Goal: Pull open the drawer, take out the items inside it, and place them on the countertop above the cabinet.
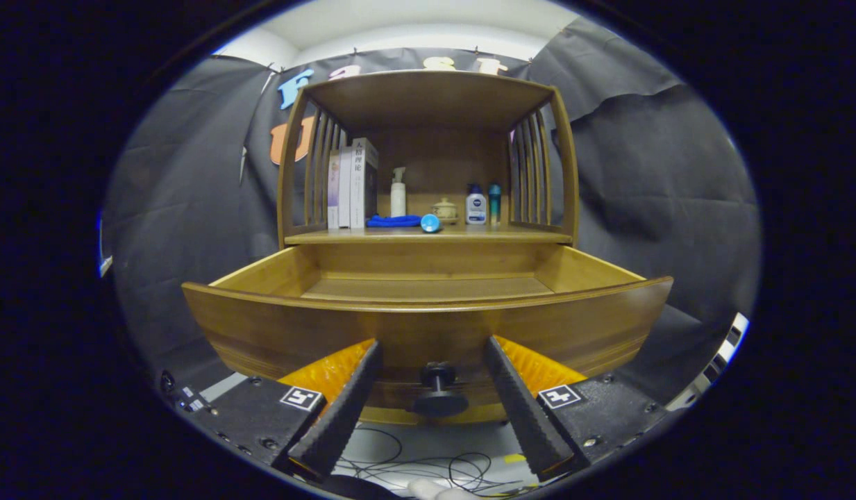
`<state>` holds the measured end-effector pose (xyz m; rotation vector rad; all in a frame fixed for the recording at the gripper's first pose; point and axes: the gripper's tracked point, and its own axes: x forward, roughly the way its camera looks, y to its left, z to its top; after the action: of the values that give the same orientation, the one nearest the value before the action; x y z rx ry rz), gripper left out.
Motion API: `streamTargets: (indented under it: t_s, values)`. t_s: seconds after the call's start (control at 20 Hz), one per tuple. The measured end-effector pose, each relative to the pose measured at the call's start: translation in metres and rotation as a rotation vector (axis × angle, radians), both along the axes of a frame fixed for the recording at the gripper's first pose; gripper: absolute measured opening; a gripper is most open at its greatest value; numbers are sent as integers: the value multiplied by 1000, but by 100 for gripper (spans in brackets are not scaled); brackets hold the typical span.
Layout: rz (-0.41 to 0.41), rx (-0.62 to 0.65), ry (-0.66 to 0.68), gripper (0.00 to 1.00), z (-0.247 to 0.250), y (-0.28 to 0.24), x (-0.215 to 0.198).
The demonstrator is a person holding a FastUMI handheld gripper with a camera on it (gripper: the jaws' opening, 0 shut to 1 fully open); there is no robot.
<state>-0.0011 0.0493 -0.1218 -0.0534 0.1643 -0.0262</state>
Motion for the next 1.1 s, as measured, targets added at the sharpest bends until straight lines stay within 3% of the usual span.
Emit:
streamTargets:
  t_s: [0.55,1.1]
  values:
    - [14,-5,17,98,6,0,35]
    - [6,2,41,100,19,-1,101]
